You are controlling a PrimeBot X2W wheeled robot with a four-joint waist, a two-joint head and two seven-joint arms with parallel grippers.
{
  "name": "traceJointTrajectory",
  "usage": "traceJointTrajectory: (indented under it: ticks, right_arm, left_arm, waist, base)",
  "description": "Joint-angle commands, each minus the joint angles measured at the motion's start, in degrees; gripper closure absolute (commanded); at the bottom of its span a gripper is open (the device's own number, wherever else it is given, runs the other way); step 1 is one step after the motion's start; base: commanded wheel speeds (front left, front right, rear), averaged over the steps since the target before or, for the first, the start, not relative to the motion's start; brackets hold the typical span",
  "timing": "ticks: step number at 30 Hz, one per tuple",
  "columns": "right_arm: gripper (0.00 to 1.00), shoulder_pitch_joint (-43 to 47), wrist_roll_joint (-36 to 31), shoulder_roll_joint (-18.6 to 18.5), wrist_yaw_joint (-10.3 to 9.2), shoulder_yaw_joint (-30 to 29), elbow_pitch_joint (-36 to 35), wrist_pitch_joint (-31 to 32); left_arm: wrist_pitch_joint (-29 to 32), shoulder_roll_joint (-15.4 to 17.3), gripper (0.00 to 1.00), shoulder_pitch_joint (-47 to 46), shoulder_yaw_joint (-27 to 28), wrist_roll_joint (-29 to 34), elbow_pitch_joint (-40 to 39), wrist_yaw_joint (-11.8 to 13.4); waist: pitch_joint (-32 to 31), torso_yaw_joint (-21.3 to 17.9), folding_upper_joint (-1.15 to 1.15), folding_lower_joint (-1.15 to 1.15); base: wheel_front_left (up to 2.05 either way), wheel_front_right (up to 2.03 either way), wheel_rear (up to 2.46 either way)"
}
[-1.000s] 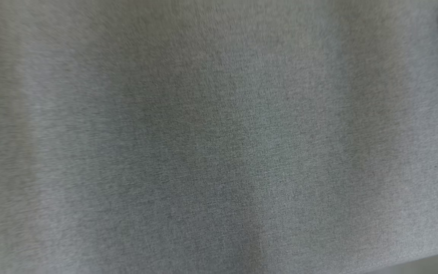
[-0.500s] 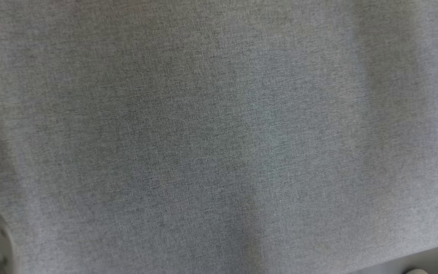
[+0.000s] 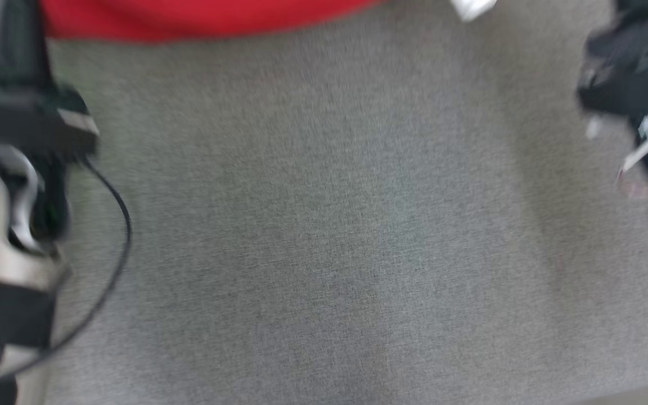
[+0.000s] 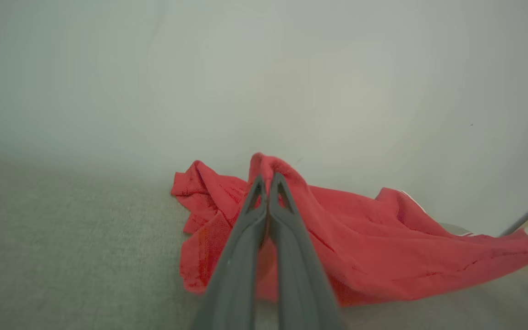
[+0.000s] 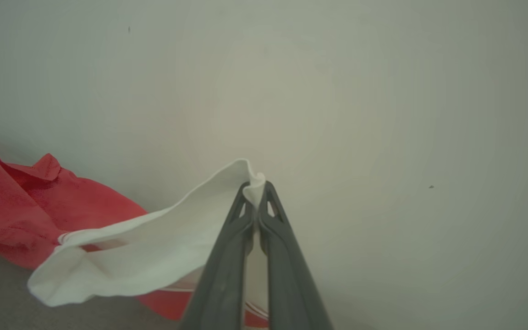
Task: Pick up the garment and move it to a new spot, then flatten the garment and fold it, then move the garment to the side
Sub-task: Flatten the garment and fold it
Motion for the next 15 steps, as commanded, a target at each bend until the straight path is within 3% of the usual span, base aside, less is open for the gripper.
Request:
traceJointTrajectory:
  ticks: [1,7,15]
  right_arm:
    - [1.0,3.7,2.3,-0.8,-0.16,1.2,-1.3,1.4]
    - [1.0,17.7,8.3,-2.8,-0.16,1.9,-2.2,8.7]
    - [1.0,31.1,11.7,-3.2,-0.16,-1.7,-2.8,10.2]
  left_arm:
    - [1.0,0.8,1.0,3.7,-1.4,-2.2,-0.4,0.1]
    - [2.3,1.0,1.0,16.7,-4.8,-8.9,0.9,0.1]
    - [2.3,-1.2,1.0,27.9,-6.6,-14.1,3.5,0.1]
  waist:
    - [-5.9,1.5,0.0,0.01]
    - [-13.9,2.6,0.0,0.01]
    - [-20.2,4.6,0.0,0.01]
  base:
    - [0.0,0.0,0.0]
    - [0.0,0.0,0.0]
    - [0.0,0.0,0.0]
